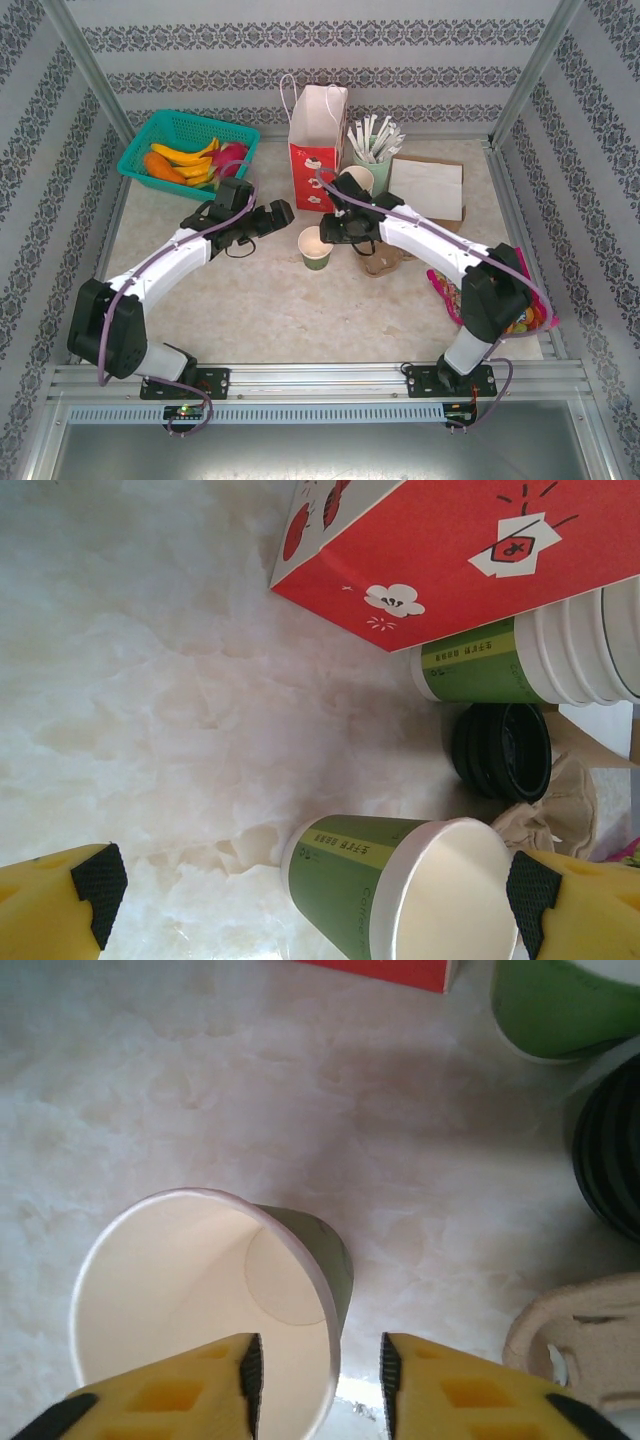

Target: Pack the takeout coffee

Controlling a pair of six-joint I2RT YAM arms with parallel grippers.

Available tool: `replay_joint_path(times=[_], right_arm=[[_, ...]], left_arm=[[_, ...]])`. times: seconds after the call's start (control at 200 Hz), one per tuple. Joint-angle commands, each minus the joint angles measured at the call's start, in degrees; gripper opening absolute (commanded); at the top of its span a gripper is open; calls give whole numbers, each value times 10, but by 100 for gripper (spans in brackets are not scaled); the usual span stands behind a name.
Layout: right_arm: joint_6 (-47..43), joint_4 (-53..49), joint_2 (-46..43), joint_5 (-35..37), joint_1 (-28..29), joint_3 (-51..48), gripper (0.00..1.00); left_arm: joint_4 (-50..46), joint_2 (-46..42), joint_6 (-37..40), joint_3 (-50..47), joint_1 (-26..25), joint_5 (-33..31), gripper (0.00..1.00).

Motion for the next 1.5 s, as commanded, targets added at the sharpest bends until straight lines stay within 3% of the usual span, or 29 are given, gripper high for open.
replay_joint_path(times=[0.0,0.125,0.245,0.36,0.495,0.63,0.779,1.034,1.494], right_arm=[[7,7,-61,-1,-42,-37,55],[32,25,-91,-6,-112,-88,66],[43,47,-93,-73,-194,-124,71],[3,33,-67,-95,-231,-109,66],[-53,17,-26,-75,-238,-77,54],[-103,7,14,-52,-241,-43,36],[-140,-6,49,-3,-243,-16,44],[-169,-7,95,-5,-250,14,38],[-190,-2,149,-31,-258,35,36]], left_arm=[[-6,10,2,19,4,15,100],[2,24,-6,19,4,39,100],[-5,42,-8,24,2,56,100],[-9,49,-12,25,2,56,100],[-4,50,-20,22,3,55,100],[-13,50,-15,26,3,49,100],[-28,50,-7,32,1,39,100],[-34,53,-5,38,2,32,100],[-41,72,-8,48,2,33,100]])
